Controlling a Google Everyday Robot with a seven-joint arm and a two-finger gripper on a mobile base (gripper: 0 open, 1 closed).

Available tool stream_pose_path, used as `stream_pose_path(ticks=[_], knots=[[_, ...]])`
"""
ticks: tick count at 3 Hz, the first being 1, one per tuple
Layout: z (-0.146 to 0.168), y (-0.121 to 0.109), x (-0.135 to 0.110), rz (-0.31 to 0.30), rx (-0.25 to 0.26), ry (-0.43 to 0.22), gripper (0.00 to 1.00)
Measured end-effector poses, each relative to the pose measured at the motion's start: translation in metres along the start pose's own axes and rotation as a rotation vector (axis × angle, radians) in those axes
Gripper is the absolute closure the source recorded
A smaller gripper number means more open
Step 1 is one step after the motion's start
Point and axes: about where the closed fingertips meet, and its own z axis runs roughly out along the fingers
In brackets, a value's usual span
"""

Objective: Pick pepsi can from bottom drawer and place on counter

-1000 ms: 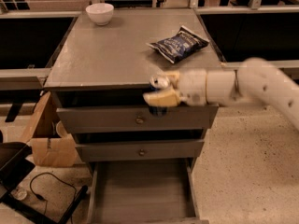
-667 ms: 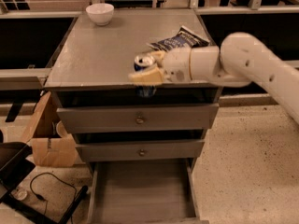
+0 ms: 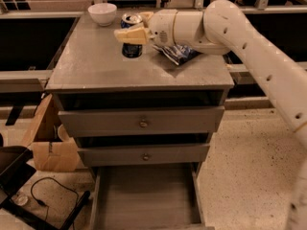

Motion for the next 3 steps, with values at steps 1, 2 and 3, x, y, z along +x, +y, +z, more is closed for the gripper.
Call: stream_pose_path(ticks=[1,2,3], knots=[[0.031,-0.036,0.006,0.029,0.027,-0.032,1.00],[0.068,-0.062,0.036,0.067,0.059,0.015,1.00],[0.100,-0.075,0.062,0.101,0.065,0.042,1.00]])
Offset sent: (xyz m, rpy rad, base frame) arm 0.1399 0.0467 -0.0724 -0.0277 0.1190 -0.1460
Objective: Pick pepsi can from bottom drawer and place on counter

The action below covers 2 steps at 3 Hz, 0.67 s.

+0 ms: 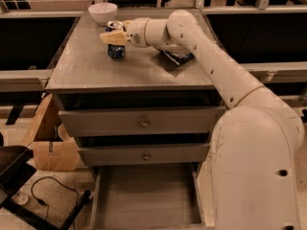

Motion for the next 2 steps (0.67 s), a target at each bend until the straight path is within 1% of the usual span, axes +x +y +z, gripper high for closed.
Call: stream_pose_path(ticks=[1,2], knots=[[0.0174,-0.0003,0.0048,-0.005,0.006,0.008,1.00],[0.0174,-0.0003,0.0048,-0.005,0.006,0.008,0.81]])
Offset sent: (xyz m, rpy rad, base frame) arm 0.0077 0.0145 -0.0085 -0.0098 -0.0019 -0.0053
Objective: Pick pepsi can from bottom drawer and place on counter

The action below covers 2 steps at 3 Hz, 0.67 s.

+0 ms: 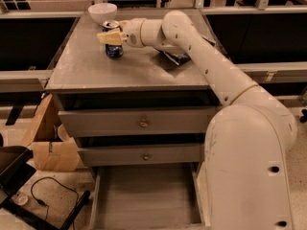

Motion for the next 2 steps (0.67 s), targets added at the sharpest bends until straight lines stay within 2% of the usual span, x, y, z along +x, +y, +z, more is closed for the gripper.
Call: stream_pose_path(ticks=[2], knots=[[0.0001,0.0001,0.0000,0.000,0.000,0.000,0.34]])
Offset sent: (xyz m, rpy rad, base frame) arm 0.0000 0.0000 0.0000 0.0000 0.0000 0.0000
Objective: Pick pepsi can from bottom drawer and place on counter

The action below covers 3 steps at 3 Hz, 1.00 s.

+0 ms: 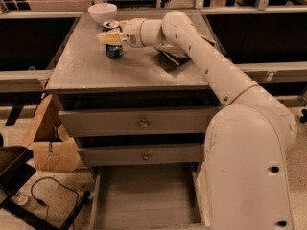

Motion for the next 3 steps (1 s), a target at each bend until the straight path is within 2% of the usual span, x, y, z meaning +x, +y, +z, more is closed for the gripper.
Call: stream_pose_path(ticks=[1,2,3], knots=[[0.000,0.000,0.000,0.000,0.000,0.000,0.11],[0.001,0.004,-0.010,-0.020,-0.009,0.004,0.00],[-0.006,0.018,-0.043,-0.074,-0.018,0.056,0.00]])
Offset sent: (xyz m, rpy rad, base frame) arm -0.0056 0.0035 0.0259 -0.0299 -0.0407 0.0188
